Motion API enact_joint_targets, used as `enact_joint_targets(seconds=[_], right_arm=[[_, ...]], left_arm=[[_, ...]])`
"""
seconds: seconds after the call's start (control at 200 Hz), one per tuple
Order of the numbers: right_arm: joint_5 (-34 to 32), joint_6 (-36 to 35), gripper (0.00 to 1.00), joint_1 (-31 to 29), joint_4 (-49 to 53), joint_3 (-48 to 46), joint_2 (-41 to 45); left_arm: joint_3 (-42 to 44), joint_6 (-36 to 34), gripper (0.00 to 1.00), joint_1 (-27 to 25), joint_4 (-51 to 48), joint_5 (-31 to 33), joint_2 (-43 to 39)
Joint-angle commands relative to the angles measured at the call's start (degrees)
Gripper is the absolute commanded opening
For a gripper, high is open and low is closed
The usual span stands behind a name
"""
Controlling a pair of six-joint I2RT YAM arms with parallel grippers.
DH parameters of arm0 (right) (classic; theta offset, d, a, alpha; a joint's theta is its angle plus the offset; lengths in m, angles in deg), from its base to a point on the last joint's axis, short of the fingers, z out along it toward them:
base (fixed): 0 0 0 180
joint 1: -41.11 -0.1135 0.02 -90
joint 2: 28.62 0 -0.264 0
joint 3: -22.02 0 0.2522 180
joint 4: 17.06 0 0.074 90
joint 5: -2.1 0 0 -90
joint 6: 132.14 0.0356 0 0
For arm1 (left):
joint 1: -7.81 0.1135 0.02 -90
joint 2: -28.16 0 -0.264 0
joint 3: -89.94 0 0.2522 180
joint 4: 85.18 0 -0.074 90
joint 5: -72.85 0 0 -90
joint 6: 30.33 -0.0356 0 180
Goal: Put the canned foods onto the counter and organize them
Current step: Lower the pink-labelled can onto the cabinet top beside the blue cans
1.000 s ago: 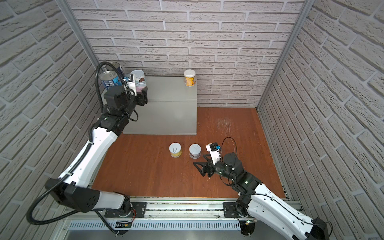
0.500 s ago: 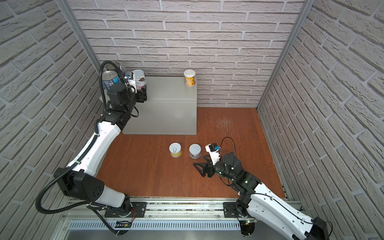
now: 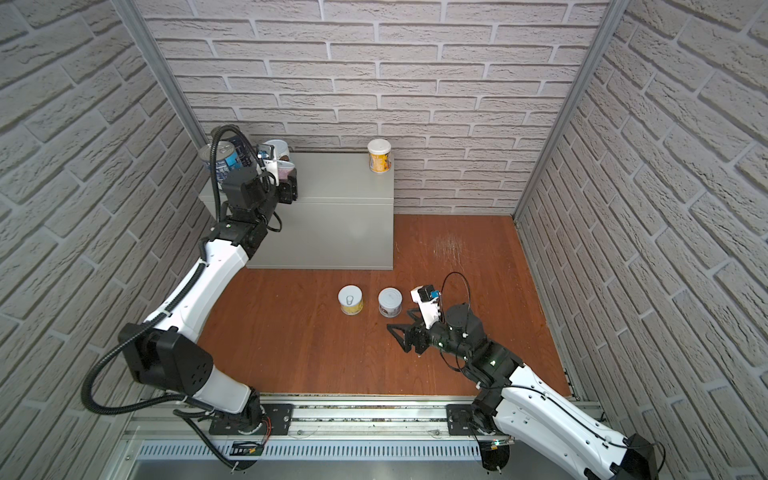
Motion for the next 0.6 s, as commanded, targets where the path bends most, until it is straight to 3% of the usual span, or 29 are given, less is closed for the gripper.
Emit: enact_joint_targets(seconds=[0.0, 0.485, 0.595], right_arm=[[-0.6, -0.4, 0.83, -0.3, -0.9, 0.6, -0.3], [-0.7, 0.3, 0.83, -0.3, -3.4, 1.1, -4.5], [-0.5, 0.2, 0.83, -0.4, -3.6, 1.6, -5.4]], left_arm=[[0.5, -1.6, 0.43, 0.9, 9.6, 0.1, 0.1], [2.9, -0.4, 0.43, 4.3, 11.8, -1.2, 2.0], [3.4, -0.6, 0.48, 4.7, 12.1, -2.1, 2.4]])
